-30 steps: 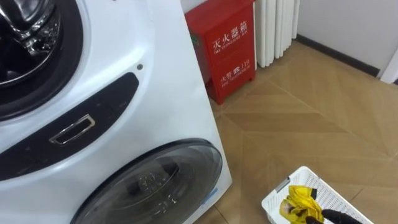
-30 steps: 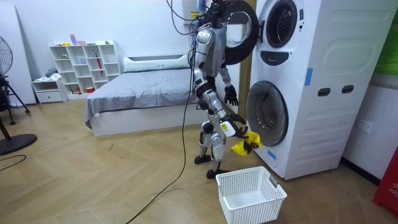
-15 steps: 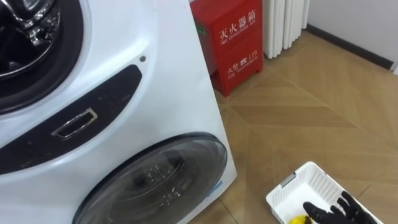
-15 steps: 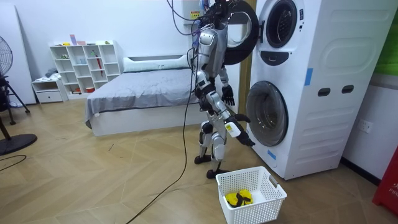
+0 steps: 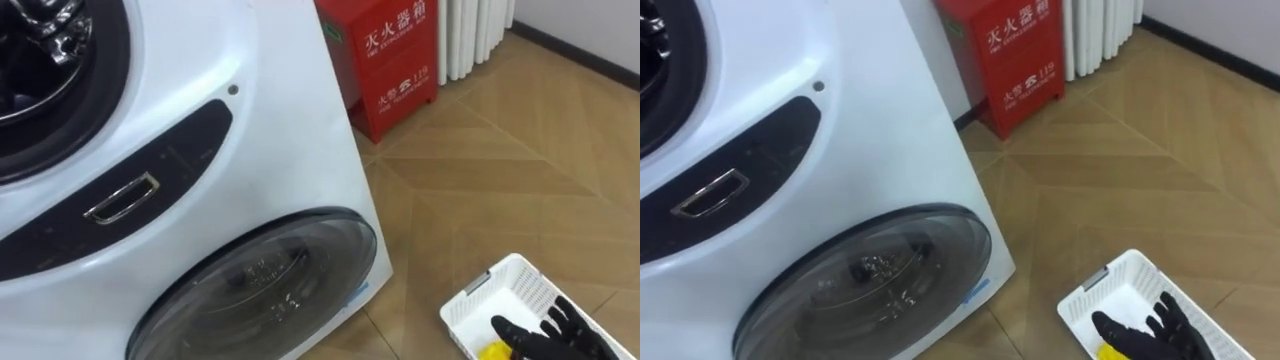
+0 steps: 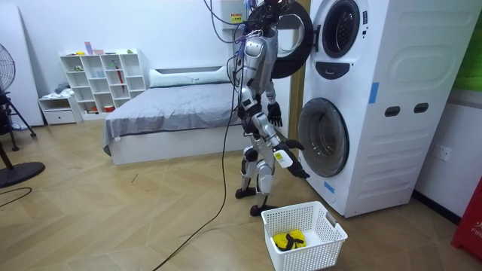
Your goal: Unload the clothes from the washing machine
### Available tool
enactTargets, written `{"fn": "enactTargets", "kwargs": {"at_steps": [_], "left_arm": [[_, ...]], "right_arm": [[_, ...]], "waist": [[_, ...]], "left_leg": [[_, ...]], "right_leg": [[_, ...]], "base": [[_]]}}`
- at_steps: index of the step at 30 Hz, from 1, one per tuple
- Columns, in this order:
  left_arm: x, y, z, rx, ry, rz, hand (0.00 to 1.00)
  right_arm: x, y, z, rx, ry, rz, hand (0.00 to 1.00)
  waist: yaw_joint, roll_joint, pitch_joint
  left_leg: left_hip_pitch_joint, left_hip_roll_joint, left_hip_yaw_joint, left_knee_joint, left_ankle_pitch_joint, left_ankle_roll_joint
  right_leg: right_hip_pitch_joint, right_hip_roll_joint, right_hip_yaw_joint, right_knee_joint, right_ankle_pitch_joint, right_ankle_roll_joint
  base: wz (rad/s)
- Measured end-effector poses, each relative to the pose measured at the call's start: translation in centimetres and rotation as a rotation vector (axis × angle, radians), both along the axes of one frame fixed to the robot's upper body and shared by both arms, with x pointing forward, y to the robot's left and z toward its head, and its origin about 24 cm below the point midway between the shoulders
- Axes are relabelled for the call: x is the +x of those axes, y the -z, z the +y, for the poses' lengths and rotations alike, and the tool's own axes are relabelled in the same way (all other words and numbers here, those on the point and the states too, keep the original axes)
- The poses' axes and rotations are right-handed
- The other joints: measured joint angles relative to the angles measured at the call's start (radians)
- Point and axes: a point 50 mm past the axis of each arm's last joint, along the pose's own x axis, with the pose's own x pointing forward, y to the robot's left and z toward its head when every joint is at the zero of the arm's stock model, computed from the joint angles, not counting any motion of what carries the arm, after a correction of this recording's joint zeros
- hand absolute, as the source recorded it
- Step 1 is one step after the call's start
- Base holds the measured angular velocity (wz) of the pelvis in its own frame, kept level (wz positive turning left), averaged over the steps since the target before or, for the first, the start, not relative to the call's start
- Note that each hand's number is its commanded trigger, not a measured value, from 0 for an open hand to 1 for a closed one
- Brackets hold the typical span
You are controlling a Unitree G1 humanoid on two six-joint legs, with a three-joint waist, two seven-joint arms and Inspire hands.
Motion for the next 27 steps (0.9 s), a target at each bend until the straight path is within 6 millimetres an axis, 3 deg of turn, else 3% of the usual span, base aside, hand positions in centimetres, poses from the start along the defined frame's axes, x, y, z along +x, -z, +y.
{"fn": "enactTargets", "kwargs": {"at_steps": [1, 5, 10, 13, 15, 18, 19, 22, 27], "left_arm": [[0.0, 0.0, 0.0, -0.005, -0.018, 0.001, 0.00], [0.0, 0.0, 0.2, -0.004, -0.031, -0.002, 0.00], [-0.4, -0.2, 0.5, 0.015, -0.044, -0.017, 0.00], [-1.0, -0.2, 1.0, 0.028, -0.090, -0.013, 0.00], [-1.7, -0.2, 1.4, 0.060, -0.126, -0.002, 0.00], [-2.0, -0.2, 1.9, 0.090, -0.176, 0.006, 0.00], [-2.1, -0.2, 2.1, 0.101, -0.192, 0.008, 0.00], [-2.3, -0.2, 2.4, 0.112, -0.230, 0.009, 0.00], [-2.8, -0.3, 2.9, 0.137, -0.248, 0.016, 0.00]], "right_arm": [[-0.5, 0.4, 0.1, 0.000, 0.000, 0.019, 0.00], [-1.5, 1.6, 0.8, 0.017, 0.003, 0.074, 0.00], [-3.1, 3.3, 1.7, 0.071, 0.014, 0.167, 0.00], [-4.6, 4.5, 1.6, 0.110, 0.070, 0.237, 0.00], [-6.4, 5.7, 1.6, 0.116, 0.099, 0.326, 0.00], [-9.8, 7.3, 1.9, 0.135, 0.140, 0.468, 0.00], [-11.2, 7.9, 2.3, 0.152, 0.152, 0.518, 0.00], [-13.5, 8.7, 3.2, 0.196, 0.157, 0.592, 0.00], [-15.0, 9.1, 3.6, 0.194, 0.112, 0.672, 0.00]], "waist": [[0.009, -0.010, 0.0058], [0.014, -0.036, 0.0108], [0.025, -0.092, 0.0037], [0.045, -0.127, -0.0059], [0.049, -0.158, -0.0115], [0.085, -0.195, -0.0062], [0.099, -0.207, -0.0078], [0.126, -0.222, -0.0074], [0.134, -0.237, -0.0055]], "left_leg": [[0.013, 0.000, -0.004, 0.001, 0.000, 0.000], [0.038, -0.001, -0.034, 0.001, 0.001, -0.002], [0.085, 0.003, -0.104, 0.000, 0.006, -0.009], [0.117, 0.018, -0.140, -0.001, 0.007, -0.011], [0.144, 0.022, -0.167, -0.004, 0.007, -0.012], [0.183, 0.024, -0.181, -0.009, 0.007, -0.012], [0.201, 0.025, -0.185, -0.014, 0.007, -0.013], [0.219, 0.026, -0.196, -0.022, 0.006, -0.014], [0.251, 0.028, -0.222, -0.027, 0.003, -0.019]], "right_leg": [[0.013, -0.001, -0.004, 0.004, -0.007, -0.001], [0.050, -0.013, -0.033, 0.007, -0.031, 0.001], [0.133, -0.028, -0.096, -0.013, -0.048, -0.007], [0.211, -0.026, -0.144, -0.079, -0.039, -0.007], [0.269, -0.027, -0.177, -0.123, -0.035, -0.008], [0.340, -0.030, -0.216, -0.166, -0.034, -0.008], [0.364, -0.030, -0.220, -0.179, -0.034, -0.008], [0.397, -0.030, -0.238, -0.205, -0.032, -0.007], [0.458, -0.027, -0.250, -0.233, -0.032, -0.006]], "base": [[0.11], [0.26], [0.42], [0.43], [0.57], [0.35], [0.26], [0.10], [0.11]]}}
